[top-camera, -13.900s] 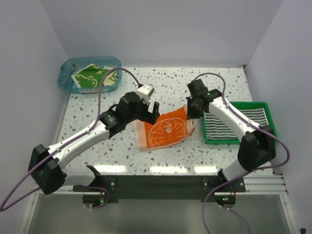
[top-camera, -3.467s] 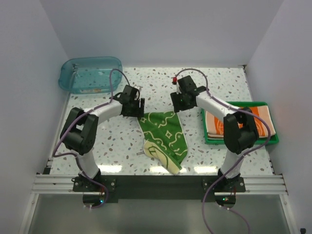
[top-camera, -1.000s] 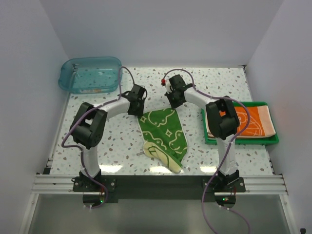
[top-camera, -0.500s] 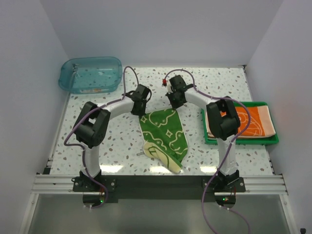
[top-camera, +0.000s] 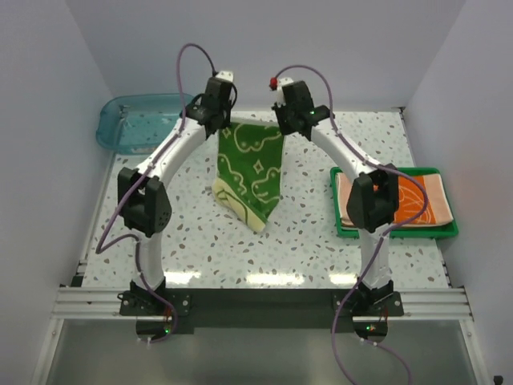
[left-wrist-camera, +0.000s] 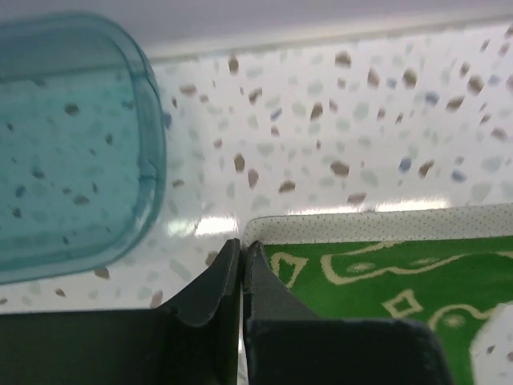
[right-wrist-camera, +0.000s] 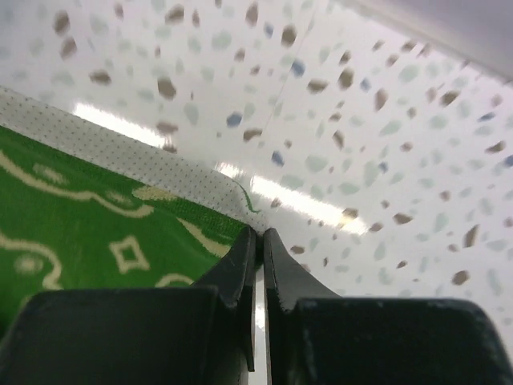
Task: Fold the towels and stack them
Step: Flatten out the crumpled towel
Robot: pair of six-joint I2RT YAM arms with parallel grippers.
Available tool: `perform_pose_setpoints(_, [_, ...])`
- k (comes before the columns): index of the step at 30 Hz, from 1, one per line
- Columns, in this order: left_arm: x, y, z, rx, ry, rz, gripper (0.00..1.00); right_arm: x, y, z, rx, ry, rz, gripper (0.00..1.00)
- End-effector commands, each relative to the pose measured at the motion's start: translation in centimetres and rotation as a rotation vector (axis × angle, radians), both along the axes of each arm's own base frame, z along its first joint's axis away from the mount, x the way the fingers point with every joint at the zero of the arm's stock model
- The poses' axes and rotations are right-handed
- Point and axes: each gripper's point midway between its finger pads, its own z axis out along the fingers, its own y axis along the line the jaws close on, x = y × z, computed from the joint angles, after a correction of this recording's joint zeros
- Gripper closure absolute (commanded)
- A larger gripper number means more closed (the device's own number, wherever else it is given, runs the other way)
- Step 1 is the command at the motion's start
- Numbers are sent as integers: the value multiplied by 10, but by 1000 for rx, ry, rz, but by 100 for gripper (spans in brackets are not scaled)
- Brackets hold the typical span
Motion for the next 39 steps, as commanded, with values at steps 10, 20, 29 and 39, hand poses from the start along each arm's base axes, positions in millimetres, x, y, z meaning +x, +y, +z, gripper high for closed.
perform_pose_setpoints(10, [-75,39,264,-114,-608,-50,100,-74,-35,258,185,-513,74,100])
perform_pose_setpoints(20, [-193,19,288,-194,-691,-285,100,-197,-47,290,286,-534,303,100])
perform_pose_setpoints(29, [-207,20,310,-242,-610,-281,100,-215,-67,326,296,-548,224,100])
perform_pose_setpoints(39, [-78,18,218,-162,-431,-120,100,-99,-51,267,173,-458,35,100])
